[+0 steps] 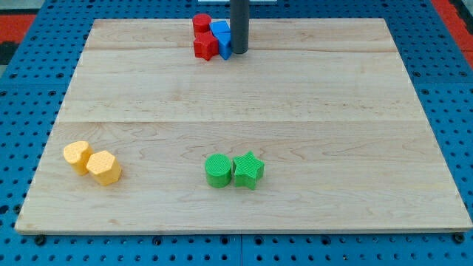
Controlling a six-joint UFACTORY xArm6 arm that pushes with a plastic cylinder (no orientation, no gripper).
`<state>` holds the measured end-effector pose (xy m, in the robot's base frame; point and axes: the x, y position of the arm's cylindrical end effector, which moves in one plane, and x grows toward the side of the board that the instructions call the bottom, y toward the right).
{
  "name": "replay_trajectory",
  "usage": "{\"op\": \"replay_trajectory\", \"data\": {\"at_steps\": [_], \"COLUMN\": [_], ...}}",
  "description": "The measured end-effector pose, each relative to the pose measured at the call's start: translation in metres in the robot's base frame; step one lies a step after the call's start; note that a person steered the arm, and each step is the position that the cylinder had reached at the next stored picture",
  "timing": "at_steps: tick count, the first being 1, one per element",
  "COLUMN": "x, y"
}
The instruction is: Move the green star towards top left
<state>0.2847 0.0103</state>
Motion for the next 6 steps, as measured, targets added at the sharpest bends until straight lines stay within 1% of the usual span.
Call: {"op": "replay_trajectory", "data": {"at_steps": [1, 2, 3, 5, 6], "x": [0.063, 0.159, 0.243, 0.244, 0.255], "y": [0.050, 0.058, 0.051, 0.051, 0.052]}}
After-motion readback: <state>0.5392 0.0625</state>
